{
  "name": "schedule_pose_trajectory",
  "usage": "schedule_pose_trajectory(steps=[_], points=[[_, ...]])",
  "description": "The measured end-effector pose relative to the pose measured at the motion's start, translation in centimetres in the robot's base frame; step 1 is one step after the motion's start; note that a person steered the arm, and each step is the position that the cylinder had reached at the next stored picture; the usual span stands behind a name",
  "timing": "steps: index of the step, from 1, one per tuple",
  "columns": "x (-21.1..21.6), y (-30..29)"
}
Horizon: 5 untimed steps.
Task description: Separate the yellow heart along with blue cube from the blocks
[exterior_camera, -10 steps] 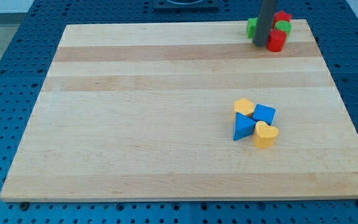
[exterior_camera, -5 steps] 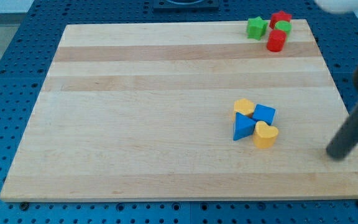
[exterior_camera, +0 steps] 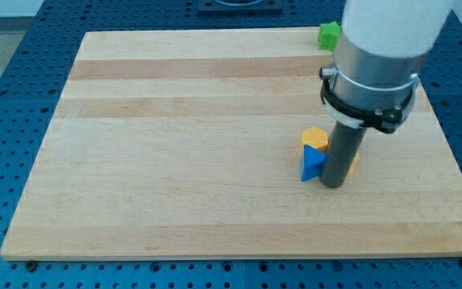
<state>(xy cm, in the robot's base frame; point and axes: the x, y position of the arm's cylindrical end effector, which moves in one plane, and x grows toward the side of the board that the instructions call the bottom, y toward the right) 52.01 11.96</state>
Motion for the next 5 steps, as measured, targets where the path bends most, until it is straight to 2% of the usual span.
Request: schedule_pose_trajectory(steps=[3, 4, 5], points=[[-7.0, 3.3], [-8.3, 4.6], [-6.6, 4.5]])
